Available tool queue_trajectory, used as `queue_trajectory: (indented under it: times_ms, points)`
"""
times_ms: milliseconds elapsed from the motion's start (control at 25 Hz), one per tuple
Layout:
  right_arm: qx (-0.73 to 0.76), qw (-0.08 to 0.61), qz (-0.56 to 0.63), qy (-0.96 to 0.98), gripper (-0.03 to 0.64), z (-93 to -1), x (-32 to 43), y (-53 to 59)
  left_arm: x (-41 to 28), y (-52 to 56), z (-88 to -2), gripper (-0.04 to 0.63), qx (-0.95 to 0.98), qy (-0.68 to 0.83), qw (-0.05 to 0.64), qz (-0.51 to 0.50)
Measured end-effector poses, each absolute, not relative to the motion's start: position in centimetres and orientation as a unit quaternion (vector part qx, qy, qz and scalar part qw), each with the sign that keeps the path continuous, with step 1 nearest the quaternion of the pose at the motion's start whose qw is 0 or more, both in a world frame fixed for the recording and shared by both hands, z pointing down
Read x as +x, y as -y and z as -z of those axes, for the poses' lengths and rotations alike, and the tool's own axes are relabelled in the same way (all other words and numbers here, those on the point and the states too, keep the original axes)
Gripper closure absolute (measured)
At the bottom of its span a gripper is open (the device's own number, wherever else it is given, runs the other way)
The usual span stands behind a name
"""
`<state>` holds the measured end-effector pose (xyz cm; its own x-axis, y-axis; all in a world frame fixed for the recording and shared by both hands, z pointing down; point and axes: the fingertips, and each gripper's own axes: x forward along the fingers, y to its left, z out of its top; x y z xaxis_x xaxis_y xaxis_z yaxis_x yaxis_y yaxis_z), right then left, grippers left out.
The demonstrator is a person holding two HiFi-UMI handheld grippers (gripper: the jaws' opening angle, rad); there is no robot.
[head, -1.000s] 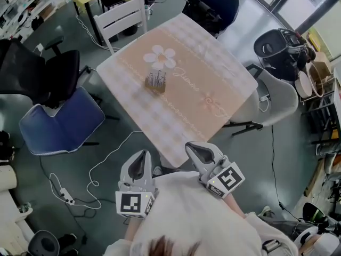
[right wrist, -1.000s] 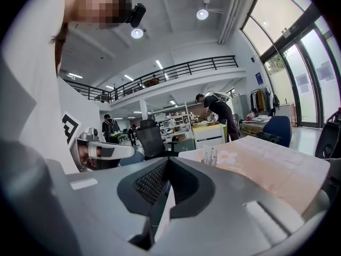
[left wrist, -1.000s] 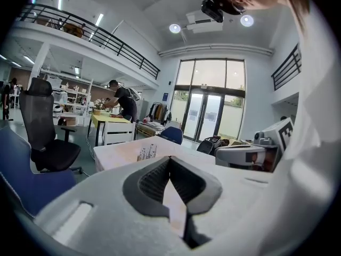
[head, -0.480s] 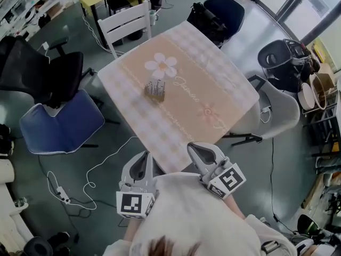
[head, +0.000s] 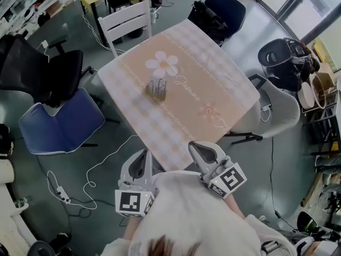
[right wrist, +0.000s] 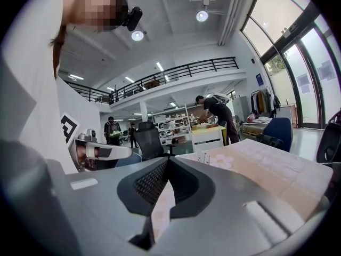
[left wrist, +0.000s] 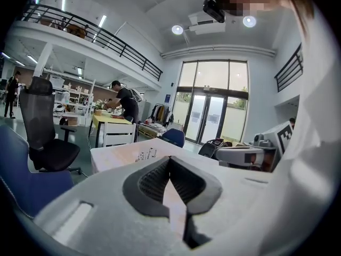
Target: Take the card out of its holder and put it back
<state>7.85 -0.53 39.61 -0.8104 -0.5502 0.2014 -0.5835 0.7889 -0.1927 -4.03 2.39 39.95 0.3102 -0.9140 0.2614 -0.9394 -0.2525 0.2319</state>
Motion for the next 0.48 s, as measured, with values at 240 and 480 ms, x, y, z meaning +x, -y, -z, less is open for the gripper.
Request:
queue_trajectory:
  times_ms: [240,480]
  points:
    - [0.321,0.077,-0.128,0.935,0.618,-39.3,6.9,0.7,-4.9,-1.3,-39.5,0.595,0.806,0.563,0.176,-0.048]
    - [0.340,0.077,-0.135,0.927,0.618,-39.2,5.9,1.2,-6.0,0.3,-39.0,0.595,0.816,0.546,0.185,-0.038]
